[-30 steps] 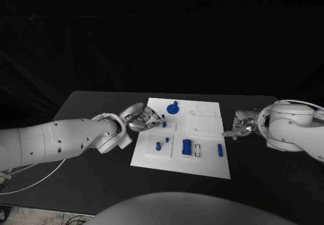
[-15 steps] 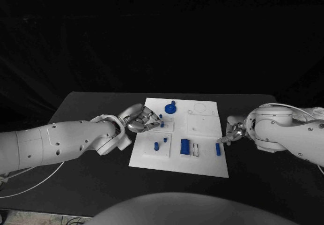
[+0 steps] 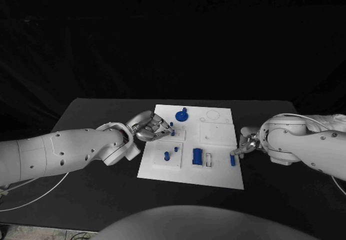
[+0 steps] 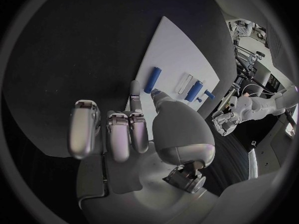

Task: Assemble the parts on the task board

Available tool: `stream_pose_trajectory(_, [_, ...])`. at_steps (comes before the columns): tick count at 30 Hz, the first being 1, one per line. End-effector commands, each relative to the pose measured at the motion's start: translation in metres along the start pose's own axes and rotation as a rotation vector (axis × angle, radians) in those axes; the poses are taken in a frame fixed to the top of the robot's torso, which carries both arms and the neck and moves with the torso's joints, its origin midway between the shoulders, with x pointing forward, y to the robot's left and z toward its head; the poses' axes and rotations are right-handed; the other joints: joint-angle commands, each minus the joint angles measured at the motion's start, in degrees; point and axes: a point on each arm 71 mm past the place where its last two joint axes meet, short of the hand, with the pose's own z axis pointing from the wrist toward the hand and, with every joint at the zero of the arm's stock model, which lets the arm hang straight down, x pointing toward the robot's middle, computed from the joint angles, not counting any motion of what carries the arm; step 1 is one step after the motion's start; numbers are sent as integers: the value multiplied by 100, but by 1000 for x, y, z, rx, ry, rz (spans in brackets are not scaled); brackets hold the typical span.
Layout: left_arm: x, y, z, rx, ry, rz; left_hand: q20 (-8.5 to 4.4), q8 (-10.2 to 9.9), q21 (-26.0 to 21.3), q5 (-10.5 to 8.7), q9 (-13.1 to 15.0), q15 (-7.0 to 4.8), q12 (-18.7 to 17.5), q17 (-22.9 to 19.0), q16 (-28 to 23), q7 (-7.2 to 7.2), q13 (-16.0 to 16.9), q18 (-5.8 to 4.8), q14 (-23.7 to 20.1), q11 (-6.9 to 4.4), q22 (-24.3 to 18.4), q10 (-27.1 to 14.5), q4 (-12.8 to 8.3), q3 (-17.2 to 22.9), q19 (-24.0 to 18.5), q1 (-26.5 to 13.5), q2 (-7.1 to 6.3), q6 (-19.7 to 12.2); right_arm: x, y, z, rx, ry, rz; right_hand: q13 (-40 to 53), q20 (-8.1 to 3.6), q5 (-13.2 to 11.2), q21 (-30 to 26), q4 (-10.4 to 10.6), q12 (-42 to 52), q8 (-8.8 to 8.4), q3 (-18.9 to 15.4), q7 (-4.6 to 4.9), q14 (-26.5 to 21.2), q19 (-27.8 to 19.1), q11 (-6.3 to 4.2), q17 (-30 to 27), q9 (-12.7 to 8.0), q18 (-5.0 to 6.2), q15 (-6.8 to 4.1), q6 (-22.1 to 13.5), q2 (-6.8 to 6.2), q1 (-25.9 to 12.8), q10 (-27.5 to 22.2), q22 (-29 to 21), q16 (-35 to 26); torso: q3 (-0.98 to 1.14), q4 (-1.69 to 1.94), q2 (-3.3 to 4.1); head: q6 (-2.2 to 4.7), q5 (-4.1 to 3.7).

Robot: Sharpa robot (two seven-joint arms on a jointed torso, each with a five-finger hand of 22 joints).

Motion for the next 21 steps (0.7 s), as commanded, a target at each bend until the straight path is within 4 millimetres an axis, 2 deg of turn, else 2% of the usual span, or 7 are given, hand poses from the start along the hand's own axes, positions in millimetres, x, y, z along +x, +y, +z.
stream_pose_trajectory(1, [2,0,0,-1,18,-12,-10,31,6,21,9,-18,10,1508,14,-3,1452,-20,592,0,1362,558,-27,1,180,49,-5,-39,4,2,3,2,7,24,1510,37,-43,-37,-12,22,-36,-15,7,598,-21,29,1509,-8,-2,21,-15,14,9,616,1034,20,3,3,9,-1,14])
stream_pose_trajectory(7, [2,0,0,-4,20,-13,-10,31,6,21,9,-18,10,1508,14,-3,1452,-20,592,0,1362,558,-27,1,180,49,-5,-39,7,4,6,-3,2,45,1510,45,-177,-77,17,22,-32,-27,4,598,-32,30,1509,3,7,26,19,37,-62,616,1024,20,0,1,3,-1,17])
stream_pose_trajectory(21, [1,1,-1,-8,28,-8,-10,31,6,21,9,-18,10,1508,14,-3,1452,-20,592,0,1362,558,-27,1,180,49,-5,-39,8,6,9,16,3,50,1510,52,-134,-236,-40,22,-62,19,16,598,-95,39,1509,20,38,32,-42,68,-9,616,980,20,-1,8,6,-1,40])
